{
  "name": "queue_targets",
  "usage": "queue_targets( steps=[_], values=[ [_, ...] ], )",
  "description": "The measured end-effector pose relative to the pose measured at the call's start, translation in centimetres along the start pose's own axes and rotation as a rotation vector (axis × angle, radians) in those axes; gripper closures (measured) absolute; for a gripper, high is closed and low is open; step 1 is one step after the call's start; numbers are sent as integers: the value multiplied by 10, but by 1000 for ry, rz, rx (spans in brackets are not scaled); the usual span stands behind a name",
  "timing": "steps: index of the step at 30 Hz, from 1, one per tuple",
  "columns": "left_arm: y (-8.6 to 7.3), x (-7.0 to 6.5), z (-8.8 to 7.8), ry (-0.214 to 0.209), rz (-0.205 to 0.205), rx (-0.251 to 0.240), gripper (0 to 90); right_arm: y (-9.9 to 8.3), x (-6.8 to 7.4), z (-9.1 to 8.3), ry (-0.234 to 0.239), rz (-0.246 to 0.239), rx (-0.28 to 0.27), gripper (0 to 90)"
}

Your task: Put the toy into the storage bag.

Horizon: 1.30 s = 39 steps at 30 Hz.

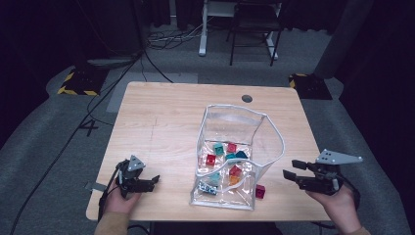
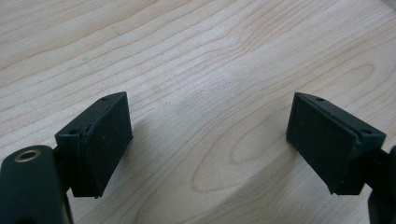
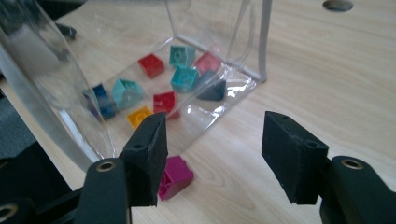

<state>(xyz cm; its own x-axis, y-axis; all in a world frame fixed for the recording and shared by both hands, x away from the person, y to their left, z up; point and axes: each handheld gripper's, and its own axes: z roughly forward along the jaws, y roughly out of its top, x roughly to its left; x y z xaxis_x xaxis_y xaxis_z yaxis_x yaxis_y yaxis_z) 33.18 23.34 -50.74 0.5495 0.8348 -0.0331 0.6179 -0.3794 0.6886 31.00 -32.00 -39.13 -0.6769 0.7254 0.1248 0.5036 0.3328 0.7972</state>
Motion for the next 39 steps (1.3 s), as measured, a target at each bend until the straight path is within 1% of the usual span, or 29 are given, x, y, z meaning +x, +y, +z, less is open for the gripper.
queue_targets(
  steps=[1,3,5,6,7,13,18,21,23,25,26,28,31,32,35,39],
  values=[
    [0,0,0,0,0,0,144,0,0,0,0,0,0,409],
    [0,0,0,0,0,0,144,-8,4,7,-1,-9,6,409],
    [0,0,0,0,0,0,144,-15,7,13,8,1,5,412],
    [0,0,0,1,1,0,145,-25,12,22,21,5,13,411],
    [0,0,0,1,1,0,145,-25,12,22,21,5,13,411],
    [0,0,0,2,-1,2,145,-47,22,42,40,0,48,410],
    [1,1,1,4,3,0,145,-58,24,56,43,7,63,406],
    [1,1,1,4,1,-1,145,-64,25,65,28,-10,86,403],
    [1,1,1,4,1,-1,145,-68,24,70,34,-11,100,400],
    [1,1,1,3,3,1,145,-71,25,75,50,-4,105,399],
    [1,1,1,3,2,0,145,-72,25,77,52,-9,107,397],
    [1,1,1,3,3,0,145,-74,27,81,35,-37,119,396],
    [1,1,1,3,3,0,145,-76,30,84,23,-75,109,380],
    [1,1,1,3,3,0,145,-76,30,85,20,-81,110,377],
    [1,1,1,3,3,1,145,-78,30,88,38,-83,96,370],
    [1,1,1,4,4,1,145,-78,33,92,28,-124,83,351]
  ],
)
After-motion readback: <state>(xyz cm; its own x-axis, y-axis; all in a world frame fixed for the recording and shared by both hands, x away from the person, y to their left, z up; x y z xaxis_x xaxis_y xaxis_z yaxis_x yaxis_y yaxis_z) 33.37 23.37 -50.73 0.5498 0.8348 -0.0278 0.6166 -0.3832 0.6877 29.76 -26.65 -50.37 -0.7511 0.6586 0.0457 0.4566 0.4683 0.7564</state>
